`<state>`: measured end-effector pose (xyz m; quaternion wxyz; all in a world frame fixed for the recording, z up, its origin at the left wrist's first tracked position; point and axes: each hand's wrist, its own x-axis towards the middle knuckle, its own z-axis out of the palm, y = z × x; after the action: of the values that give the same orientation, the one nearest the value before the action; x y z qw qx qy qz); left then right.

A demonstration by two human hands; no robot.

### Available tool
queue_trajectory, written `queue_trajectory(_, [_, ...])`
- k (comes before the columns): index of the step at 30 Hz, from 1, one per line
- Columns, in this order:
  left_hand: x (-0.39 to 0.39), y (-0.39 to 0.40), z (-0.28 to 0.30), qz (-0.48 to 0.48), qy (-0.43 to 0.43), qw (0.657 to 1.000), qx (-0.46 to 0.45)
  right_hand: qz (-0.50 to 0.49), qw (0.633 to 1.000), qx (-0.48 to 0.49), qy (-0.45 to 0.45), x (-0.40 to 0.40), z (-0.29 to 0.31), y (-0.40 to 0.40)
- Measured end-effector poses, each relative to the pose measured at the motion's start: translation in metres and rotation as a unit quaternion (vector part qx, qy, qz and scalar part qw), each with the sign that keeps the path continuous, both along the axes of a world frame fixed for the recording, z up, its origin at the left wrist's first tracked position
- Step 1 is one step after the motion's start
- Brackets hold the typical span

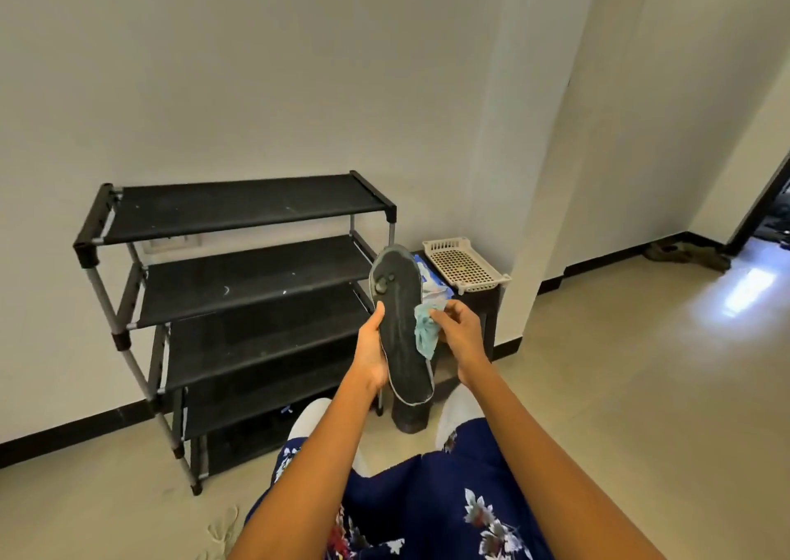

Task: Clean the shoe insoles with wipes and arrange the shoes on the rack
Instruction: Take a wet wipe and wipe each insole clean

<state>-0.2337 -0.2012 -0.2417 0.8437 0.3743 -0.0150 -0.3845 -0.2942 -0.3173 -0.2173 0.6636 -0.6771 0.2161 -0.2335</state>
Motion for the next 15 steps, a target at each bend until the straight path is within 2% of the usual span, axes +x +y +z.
queue_trajectory(2, [0.001,-0.001,0.003,0.003,-0.006,1.000,0.002,-0.019,1.000,0.000,0.001,0.001,0.004,-0.001])
queue_trajectory(6, [0.001,-0.009,0.005,-0.005,-0.016,1.000,0.011,0.058,0.995,-0.052,0.062,0.003,0.008,0.000])
queue_trajectory(9, [0.003,-0.012,0.009,0.003,-0.051,0.999,0.015,0.053,0.995,-0.072,0.052,0.002,0.008,-0.003])
queue_trajectory(15, [0.037,-0.001,0.035,0.074,-0.075,0.993,-0.049,0.068,0.994,-0.054,0.065,-0.010,0.019,-0.027])
